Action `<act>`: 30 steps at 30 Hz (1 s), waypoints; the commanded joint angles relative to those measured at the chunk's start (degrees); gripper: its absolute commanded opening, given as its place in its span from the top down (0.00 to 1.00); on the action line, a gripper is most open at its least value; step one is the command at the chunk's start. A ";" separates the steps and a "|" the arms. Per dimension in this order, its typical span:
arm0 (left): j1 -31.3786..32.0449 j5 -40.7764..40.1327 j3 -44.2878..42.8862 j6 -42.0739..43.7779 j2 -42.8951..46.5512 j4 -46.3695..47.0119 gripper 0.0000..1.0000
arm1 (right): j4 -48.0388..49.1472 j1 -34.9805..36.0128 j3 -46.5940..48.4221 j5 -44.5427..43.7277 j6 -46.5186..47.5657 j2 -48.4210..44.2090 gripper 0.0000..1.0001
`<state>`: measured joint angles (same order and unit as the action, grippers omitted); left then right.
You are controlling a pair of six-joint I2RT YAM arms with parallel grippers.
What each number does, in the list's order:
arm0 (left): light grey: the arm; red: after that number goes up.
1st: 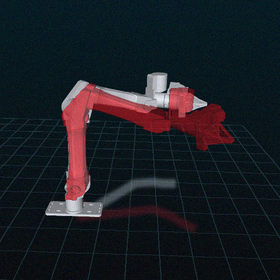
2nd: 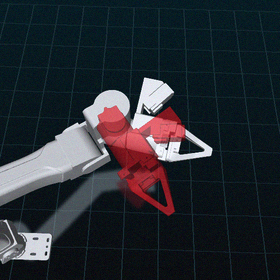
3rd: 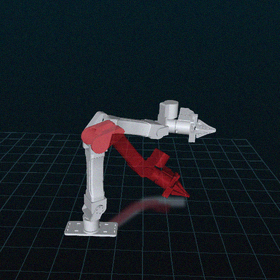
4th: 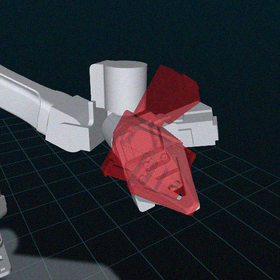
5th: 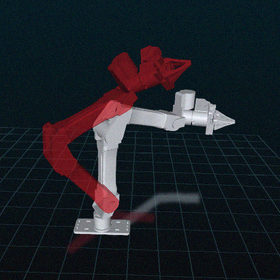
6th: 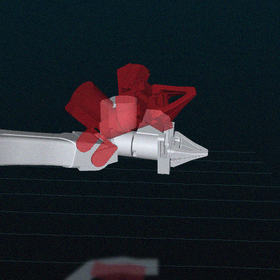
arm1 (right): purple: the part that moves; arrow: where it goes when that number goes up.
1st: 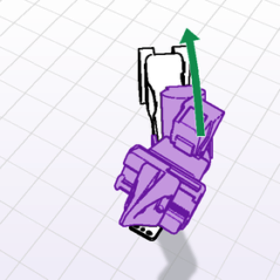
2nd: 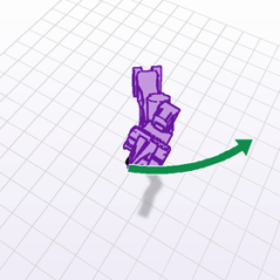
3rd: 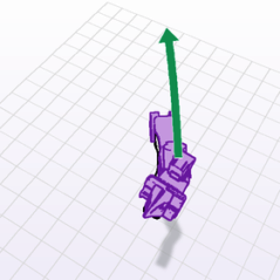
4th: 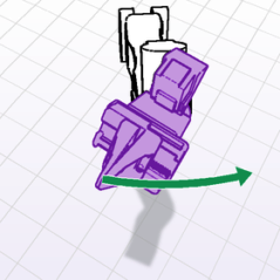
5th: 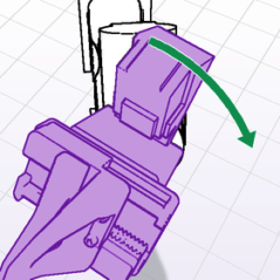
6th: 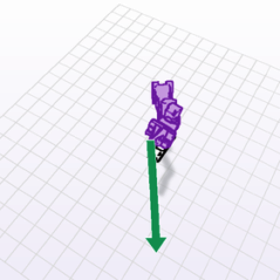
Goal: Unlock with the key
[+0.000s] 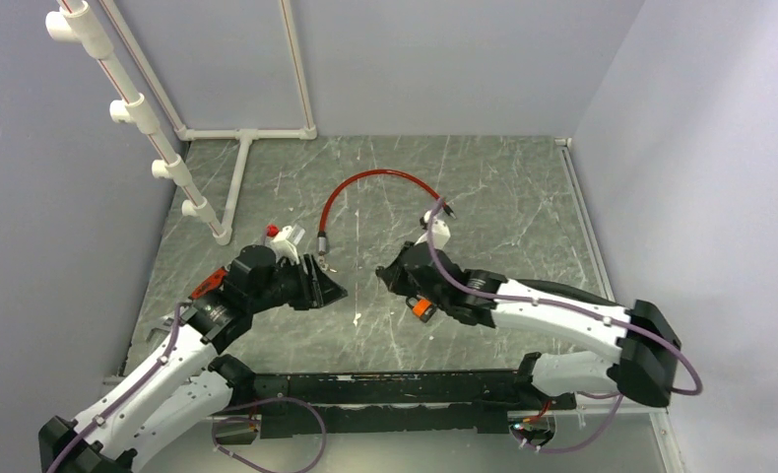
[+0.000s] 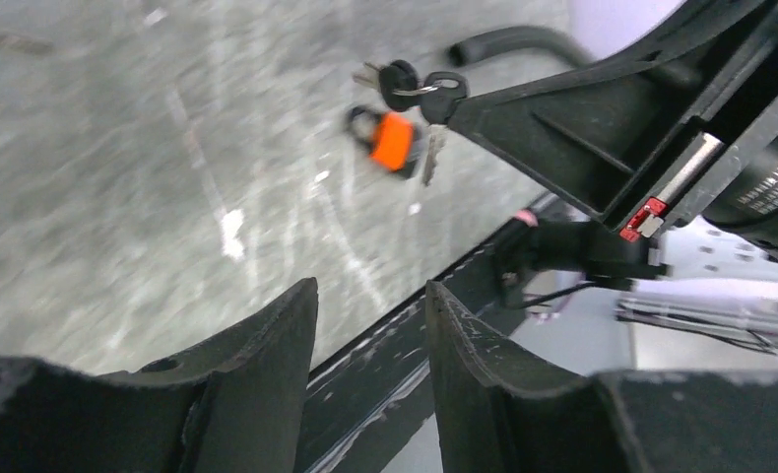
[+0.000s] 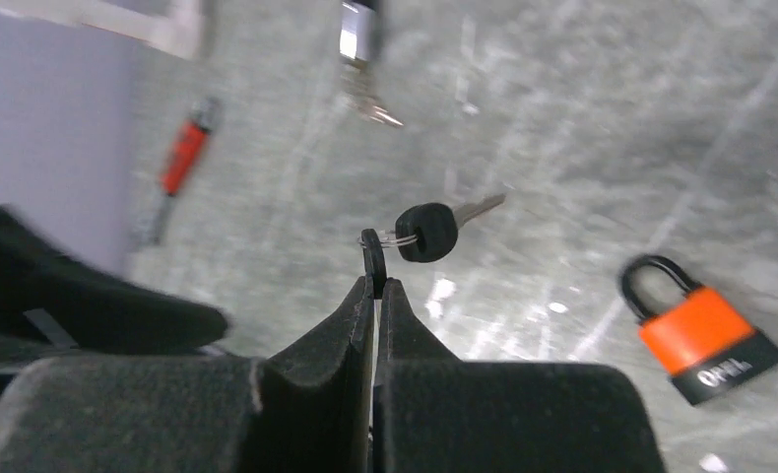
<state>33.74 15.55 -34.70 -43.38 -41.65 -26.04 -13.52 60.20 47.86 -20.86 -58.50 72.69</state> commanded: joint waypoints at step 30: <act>0.37 17.77 9.67 -16.32 -11.69 68.74 0.63 | 25.24 0.18 -5.84 1.18 1.88 -17.83 1.00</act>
<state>33.85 30.92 -23.70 -58.41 -52.51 36.56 8.34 60.18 42.33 -20.25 -57.54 56.14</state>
